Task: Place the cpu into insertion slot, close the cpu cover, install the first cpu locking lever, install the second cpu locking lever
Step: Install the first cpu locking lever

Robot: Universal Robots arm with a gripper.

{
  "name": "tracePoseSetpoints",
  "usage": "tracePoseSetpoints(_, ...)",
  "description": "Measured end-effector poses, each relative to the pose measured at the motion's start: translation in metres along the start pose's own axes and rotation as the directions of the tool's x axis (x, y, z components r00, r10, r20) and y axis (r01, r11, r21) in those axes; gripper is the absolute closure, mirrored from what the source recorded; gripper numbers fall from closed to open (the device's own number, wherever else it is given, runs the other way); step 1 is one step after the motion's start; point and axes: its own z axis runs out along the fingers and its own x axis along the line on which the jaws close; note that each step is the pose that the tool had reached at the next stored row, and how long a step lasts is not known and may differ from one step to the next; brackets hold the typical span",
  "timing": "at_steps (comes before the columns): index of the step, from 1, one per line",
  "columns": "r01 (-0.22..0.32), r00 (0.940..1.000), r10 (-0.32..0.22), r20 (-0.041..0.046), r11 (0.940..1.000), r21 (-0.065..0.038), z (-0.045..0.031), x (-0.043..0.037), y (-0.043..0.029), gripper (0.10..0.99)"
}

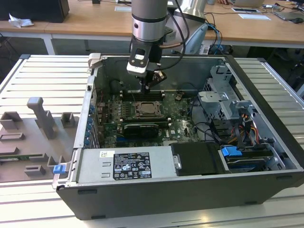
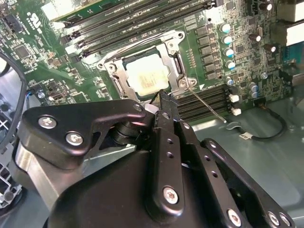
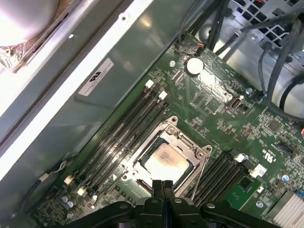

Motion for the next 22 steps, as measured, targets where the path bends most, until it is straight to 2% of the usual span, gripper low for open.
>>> tracePoseSetpoints(13, 0.065, 0.9979, -0.065, -0.0021, 0.9979, 0.001, 0.0000, 0.0000, 0.0000, 0.980)
tracePoseSetpoints(22, 0.120, 0.9927, -0.120, -0.0039, 0.9927, 0.001, 0.0000, 0.0000, 0.0000, 0.980)
